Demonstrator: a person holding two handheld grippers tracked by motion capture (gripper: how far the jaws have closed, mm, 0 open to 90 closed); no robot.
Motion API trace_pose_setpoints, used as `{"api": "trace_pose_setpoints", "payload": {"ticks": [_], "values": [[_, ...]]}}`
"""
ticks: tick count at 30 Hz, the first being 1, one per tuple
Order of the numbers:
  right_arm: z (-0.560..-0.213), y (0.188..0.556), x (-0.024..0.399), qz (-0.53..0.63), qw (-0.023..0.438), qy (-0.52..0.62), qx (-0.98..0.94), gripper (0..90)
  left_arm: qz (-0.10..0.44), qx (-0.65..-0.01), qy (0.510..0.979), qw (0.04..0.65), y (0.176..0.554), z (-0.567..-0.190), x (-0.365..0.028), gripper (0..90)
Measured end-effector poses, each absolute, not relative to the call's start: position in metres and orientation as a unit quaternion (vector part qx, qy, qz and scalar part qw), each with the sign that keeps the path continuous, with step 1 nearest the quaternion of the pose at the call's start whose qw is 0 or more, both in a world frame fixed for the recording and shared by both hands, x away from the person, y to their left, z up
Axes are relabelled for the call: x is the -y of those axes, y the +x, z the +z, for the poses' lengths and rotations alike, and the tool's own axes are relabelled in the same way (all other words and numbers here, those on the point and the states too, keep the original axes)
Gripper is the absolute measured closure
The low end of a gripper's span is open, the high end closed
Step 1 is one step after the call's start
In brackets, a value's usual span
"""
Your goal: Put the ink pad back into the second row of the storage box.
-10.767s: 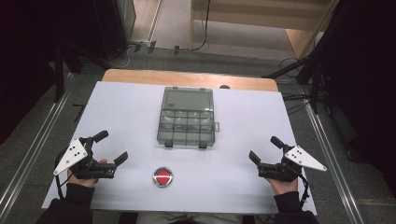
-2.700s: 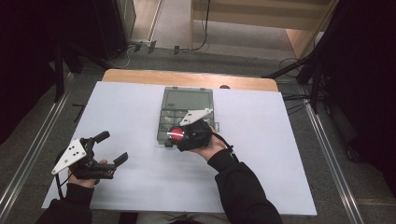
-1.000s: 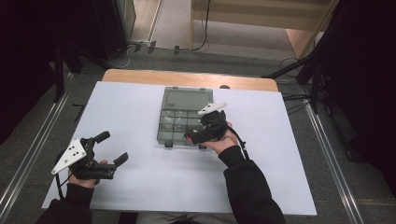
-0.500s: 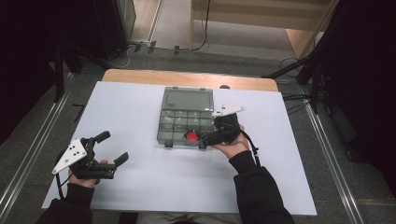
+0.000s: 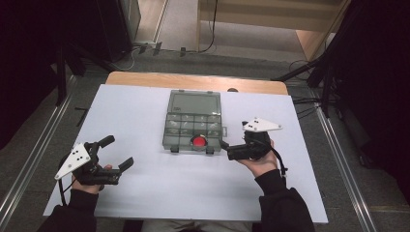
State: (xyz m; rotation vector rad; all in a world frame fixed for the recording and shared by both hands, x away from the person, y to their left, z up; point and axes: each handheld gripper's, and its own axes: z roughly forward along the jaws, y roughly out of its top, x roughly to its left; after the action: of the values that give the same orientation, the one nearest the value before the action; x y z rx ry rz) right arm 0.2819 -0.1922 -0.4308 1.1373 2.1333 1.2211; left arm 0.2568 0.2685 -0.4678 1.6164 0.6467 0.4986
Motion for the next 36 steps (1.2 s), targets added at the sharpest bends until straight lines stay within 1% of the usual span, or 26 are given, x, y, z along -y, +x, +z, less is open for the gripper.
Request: {"api": "trace_pose_setpoints", "payload": {"ticks": [3, 6, 13, 16, 20, 24, 31, 36], "values": [[-0.432, 0.272, 0.201, 0.442, 0.219, 0.419, -0.763, 0.0, 0.217, -0.281, 0.702, 0.617, 0.257, -0.468, -0.268, 0.0], [-0.435, 0.264, 0.21, 0.451, 0.233, 0.42, -0.753, 0.0, 0.217, -0.282, 0.702, 0.617, 0.257, -0.468, -0.268, 0.0], [-0.443, 0.243, 0.233, 0.466, 0.243, 0.435, -0.731, 0.0, 0.218, -0.282, 0.704, 0.614, 0.257, -0.469, -0.268, 0.0], [-0.45, 0.234, 0.245, 0.48, 0.256, 0.436, -0.717, 0.0, 0.218, -0.282, 0.704, 0.614, 0.257, -0.469, -0.268, 0.0], [-0.461, 0.226, 0.257, 0.489, 0.259, 0.448, -0.702, 0.0, 0.218, -0.283, 0.704, 0.614, 0.257, -0.469, -0.267, 0.0], [-0.472, 0.22, 0.263, 0.489, 0.263, 0.455, -0.696, 0.0, 0.219, -0.283, 0.705, 0.613, 0.257, -0.469, -0.268, 0.0], [-0.493, 0.205, 0.269, 0.497, 0.306, 0.471, -0.662, 0.0, 0.218, -0.282, 0.705, 0.614, 0.257, -0.469, -0.267, 0.0], [-0.501, 0.2, 0.273, 0.502, 0.31, 0.478, -0.651, 0.0, 0.217, -0.281, 0.705, 0.614, 0.257, -0.469, -0.267, 0.0]]}}
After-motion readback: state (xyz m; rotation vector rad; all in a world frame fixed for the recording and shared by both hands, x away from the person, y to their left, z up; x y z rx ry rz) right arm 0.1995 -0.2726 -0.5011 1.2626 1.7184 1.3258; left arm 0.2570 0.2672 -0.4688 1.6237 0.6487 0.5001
